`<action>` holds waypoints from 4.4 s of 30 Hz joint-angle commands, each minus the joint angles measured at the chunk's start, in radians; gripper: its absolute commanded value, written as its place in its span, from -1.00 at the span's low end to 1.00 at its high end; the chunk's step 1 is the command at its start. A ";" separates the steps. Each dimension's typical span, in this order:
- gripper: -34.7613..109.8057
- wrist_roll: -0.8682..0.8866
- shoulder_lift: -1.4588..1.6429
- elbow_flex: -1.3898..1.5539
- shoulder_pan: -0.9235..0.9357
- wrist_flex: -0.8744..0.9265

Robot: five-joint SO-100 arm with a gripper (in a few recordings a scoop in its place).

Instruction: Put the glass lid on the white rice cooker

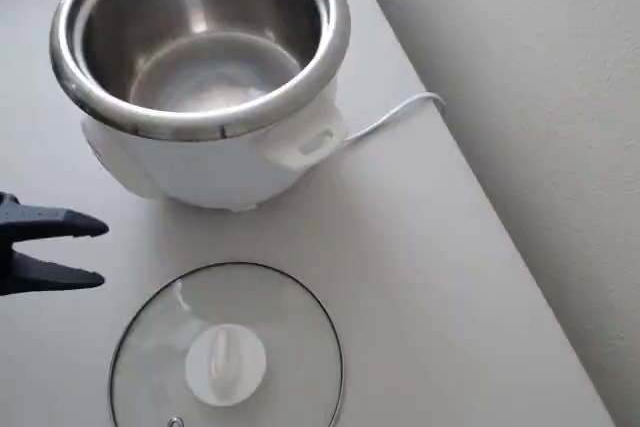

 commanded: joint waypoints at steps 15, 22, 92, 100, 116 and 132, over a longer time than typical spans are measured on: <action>-0.08 0.017 -1.325 -0.598 0.094 -0.603; -0.09 0.015 -1.480 -0.749 0.107 -0.614; -0.52 0.351 -0.485 -0.986 0.011 -0.258; -0.52 0.314 -0.658 -1.253 0.017 -0.209; -0.52 0.285 -0.744 -1.542 -0.457 0.120; -0.52 0.319 -1.089 -1.740 -0.653 0.061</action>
